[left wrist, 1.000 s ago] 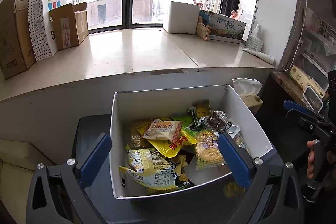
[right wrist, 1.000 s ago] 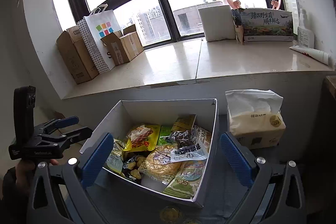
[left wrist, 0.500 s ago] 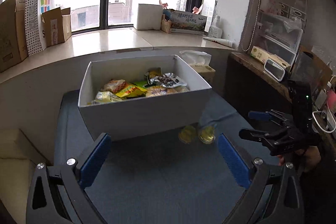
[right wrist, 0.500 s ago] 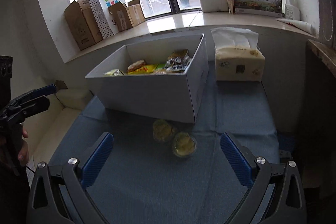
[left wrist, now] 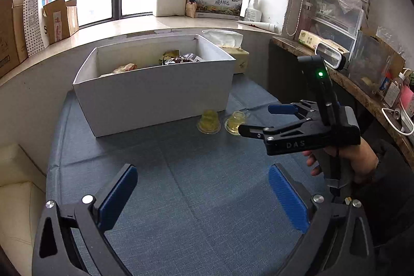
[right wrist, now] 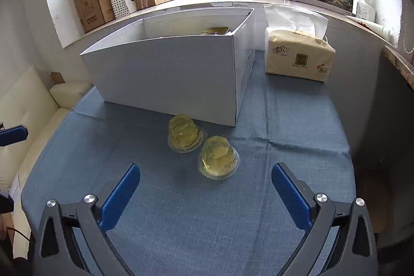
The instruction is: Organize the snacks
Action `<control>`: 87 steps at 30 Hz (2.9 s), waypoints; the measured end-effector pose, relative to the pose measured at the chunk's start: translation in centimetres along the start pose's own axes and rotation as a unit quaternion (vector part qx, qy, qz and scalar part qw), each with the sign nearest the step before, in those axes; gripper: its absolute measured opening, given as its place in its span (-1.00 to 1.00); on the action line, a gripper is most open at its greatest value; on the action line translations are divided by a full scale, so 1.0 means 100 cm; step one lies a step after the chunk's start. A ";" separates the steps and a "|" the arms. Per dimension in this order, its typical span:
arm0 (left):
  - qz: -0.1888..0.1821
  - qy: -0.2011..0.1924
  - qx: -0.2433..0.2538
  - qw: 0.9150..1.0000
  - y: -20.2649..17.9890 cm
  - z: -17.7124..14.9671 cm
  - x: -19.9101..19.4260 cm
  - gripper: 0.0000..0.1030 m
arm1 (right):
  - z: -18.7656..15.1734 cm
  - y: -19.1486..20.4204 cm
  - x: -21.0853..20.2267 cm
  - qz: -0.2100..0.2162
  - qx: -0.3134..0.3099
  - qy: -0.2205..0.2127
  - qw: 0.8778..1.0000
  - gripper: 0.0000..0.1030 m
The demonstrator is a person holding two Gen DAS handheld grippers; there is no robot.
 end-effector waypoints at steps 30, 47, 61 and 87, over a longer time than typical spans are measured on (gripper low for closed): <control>0.013 0.060 -0.025 0.998 0.006 0.026 0.060 1.00 | 0.015 -0.012 0.008 -0.004 -0.011 0.008 1.000 -0.27; 0.075 0.090 0.019 0.993 -0.030 0.055 0.180 0.96 | -0.046 -0.049 -0.096 -0.013 0.104 -0.071 0.992 -0.27; 0.045 0.080 -0.005 0.996 -0.014 0.053 0.166 -0.30 | -0.053 -0.046 -0.095 -0.006 0.117 -0.076 0.990 -0.27; 0.067 0.098 -0.024 0.993 0.006 0.061 0.189 0.99 | -0.046 -0.027 -0.091 0.009 0.106 -0.072 0.992 -0.27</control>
Point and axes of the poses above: each gripper's, at about its wrist camera, not at the fingertips, and x roughly the way its jaws point, y to its left, z to its top, the point moved 5 cm from there along x, roughly the way its jaws point, and after that the axes turned 14 degrees about -x, right-handed, at the moved point
